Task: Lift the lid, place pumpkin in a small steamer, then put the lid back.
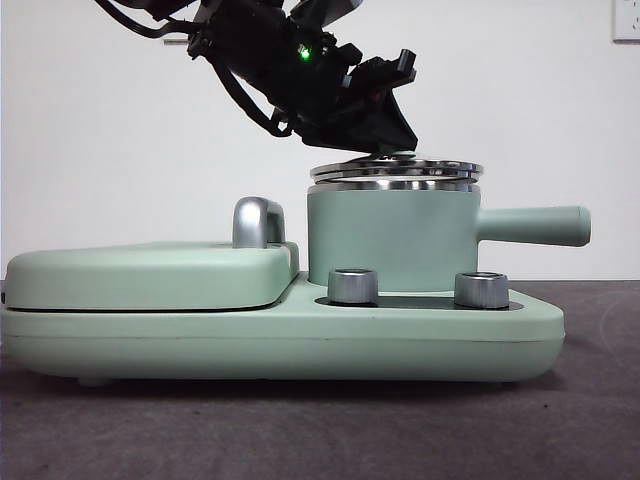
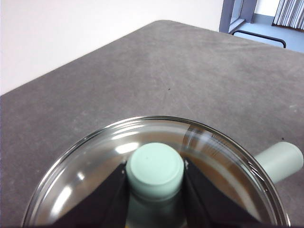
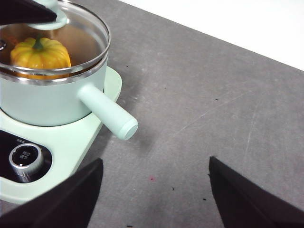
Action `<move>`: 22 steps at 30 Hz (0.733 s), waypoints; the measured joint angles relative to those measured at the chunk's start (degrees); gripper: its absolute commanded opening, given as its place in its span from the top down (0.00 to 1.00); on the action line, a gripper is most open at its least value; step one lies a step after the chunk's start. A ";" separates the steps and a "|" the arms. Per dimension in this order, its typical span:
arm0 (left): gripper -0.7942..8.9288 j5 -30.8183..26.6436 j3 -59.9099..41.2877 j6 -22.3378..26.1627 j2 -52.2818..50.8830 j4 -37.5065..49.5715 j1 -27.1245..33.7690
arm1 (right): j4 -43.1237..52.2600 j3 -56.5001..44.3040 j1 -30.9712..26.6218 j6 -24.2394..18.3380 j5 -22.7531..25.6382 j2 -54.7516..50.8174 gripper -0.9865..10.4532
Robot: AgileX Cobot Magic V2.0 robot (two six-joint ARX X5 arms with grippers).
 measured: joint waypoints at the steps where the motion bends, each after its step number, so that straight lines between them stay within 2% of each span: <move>1: 0.90 0.00 0.00 -0.07 0.00 0.04 0.00 | 0.00 0.00 0.00 0.00 0.02 0.00 0.61; 22: 0.90 -0.07 0.02 -0.35 1.11 -0.55 0.00 | -0.02 0.00 0.00 0.00 0.02 0.00 0.61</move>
